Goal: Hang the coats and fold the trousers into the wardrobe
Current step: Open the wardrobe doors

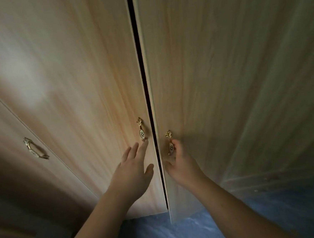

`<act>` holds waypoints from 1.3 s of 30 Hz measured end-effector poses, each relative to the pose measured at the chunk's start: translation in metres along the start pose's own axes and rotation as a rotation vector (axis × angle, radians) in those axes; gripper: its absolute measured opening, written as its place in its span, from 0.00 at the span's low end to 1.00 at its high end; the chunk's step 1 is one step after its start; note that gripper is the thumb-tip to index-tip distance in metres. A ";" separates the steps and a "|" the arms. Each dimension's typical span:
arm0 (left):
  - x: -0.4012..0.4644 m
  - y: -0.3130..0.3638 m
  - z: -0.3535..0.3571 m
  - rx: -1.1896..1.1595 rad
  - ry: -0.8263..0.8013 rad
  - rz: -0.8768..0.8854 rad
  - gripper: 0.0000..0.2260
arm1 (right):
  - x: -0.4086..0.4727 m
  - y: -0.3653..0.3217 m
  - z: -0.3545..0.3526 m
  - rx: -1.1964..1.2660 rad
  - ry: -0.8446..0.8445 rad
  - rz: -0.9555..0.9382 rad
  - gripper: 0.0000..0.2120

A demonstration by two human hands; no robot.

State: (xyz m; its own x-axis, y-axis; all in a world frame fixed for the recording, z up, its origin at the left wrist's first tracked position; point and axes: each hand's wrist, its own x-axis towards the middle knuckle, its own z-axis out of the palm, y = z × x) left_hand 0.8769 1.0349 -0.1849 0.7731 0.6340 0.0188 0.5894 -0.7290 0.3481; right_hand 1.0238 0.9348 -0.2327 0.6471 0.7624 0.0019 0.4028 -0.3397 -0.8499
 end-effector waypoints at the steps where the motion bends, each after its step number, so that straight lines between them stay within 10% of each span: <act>1: -0.010 0.000 0.000 -0.016 -0.001 0.021 0.32 | -0.019 0.002 -0.001 0.003 0.019 0.008 0.34; 21: -0.163 0.233 0.114 0.074 -0.131 0.384 0.32 | -0.250 0.133 -0.201 -0.144 0.385 0.089 0.29; 29: -0.178 0.281 0.135 0.081 -0.093 0.325 0.30 | -0.322 0.164 -0.276 -0.393 0.250 0.294 0.46; 39: -0.198 0.247 0.112 0.103 -0.061 0.197 0.33 | -0.347 0.114 -0.214 -0.530 0.076 -0.058 0.40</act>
State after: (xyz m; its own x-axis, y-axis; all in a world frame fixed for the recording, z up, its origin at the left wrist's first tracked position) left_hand 0.8957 0.6999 -0.2077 0.8863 0.4627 0.0194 0.4444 -0.8615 0.2456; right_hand 0.9838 0.5141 -0.2177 0.6513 0.7527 0.0960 0.6981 -0.5447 -0.4647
